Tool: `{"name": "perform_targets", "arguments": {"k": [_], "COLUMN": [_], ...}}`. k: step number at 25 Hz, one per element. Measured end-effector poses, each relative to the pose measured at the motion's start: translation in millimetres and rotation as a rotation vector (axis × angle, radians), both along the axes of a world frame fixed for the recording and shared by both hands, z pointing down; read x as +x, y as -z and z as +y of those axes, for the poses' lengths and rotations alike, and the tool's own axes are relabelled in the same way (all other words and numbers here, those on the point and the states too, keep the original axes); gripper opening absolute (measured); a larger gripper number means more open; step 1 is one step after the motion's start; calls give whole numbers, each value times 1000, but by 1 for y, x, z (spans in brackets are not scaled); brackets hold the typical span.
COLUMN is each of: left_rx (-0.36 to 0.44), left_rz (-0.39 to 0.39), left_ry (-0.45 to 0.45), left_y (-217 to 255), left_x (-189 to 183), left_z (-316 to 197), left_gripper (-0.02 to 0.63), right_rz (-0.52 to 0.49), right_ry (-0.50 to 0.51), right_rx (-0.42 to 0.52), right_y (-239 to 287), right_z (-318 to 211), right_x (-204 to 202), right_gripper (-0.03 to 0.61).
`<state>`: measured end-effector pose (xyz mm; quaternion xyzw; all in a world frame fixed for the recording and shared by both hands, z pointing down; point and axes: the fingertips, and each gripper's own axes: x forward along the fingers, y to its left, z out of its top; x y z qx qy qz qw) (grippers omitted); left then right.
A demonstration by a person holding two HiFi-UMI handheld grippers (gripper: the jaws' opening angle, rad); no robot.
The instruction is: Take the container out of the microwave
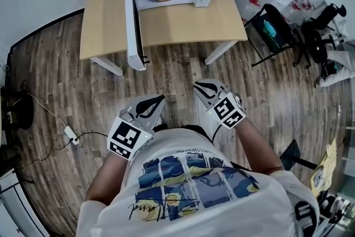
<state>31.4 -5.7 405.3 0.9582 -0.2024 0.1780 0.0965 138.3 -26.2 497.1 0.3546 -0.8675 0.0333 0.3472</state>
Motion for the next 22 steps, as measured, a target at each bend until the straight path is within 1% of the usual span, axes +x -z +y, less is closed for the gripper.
{"name": "perform_targets", "arguments": {"k": [4,6,9,13,19,22], "left_rx": [0,-11,-22,-3,-9,-25], "left_rz": [20,21,37,36,28,24], "left_ry": [22,54,103,196,341,413], "left_y": [8,7,8,13,13,11], "left_x": [-32,-47,-58,-64,-55,-49], "left_z": [-37,-56,-76,-118,-162,-182], "left_gripper": [9,9,9,9,9,9], "right_rz": [101,146,191,245,311,331], "right_ry": [36,53,88,149,261,296], "right_rx": [40,47,49,87,131,143], "right_y": [-4,-10,-16,-20,-36,-43], "right_z": [-59,-88,-126,-196,-302,-348], "right_x": [-10,-13,-11,-1,9,15], "right_gripper": [29,29,29,34,43,49]}}
